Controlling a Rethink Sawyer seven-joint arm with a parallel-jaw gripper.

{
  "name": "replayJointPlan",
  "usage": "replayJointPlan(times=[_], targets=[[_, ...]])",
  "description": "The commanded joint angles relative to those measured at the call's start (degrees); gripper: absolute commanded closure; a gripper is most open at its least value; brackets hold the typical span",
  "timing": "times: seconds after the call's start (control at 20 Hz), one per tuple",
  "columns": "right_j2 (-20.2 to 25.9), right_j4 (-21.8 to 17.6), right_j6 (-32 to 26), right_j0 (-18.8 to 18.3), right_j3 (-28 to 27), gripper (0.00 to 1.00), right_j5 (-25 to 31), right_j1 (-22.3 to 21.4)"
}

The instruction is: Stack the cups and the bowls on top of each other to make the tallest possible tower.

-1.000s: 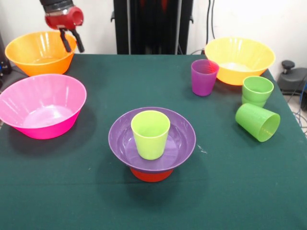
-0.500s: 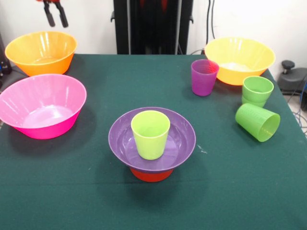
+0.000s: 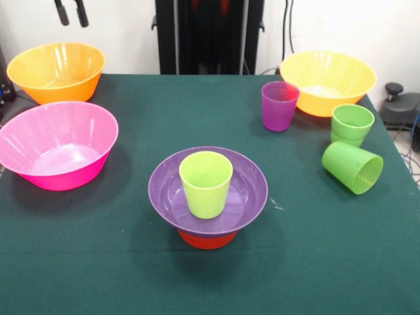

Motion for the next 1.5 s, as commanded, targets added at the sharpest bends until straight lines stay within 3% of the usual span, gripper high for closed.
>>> replayJointPlan(times=[0.05, 0.3, 0.55, 0.8, 1.1, 1.2, 1.5], targets=[[-2.0, -12.4, -10.1, 3.8, -5.0, 0.00, -1.1, 9.4], [0.6, -18.3, -12.0, 2.7, -7.1, 0.00, -4.0, 10.3], [3.8, -22.9, -16.9, 2.4, -11.9, 0.00, -3.5, 15.3], [5.9, -22.7, -22.4, 0.8, -16.1, 0.00, 0.5, 20.6], [6.3, -21.7, -23.0, 0.6, -17.2, 0.00, 2.1, 23.2], [6.5, -20.8, -21.6, 0.8, -15.9, 0.00, 2.1, 22.4], [9.4, -14.8, -15.3, 1.0, -7.8, 0.00, 2.6, 13.1]])
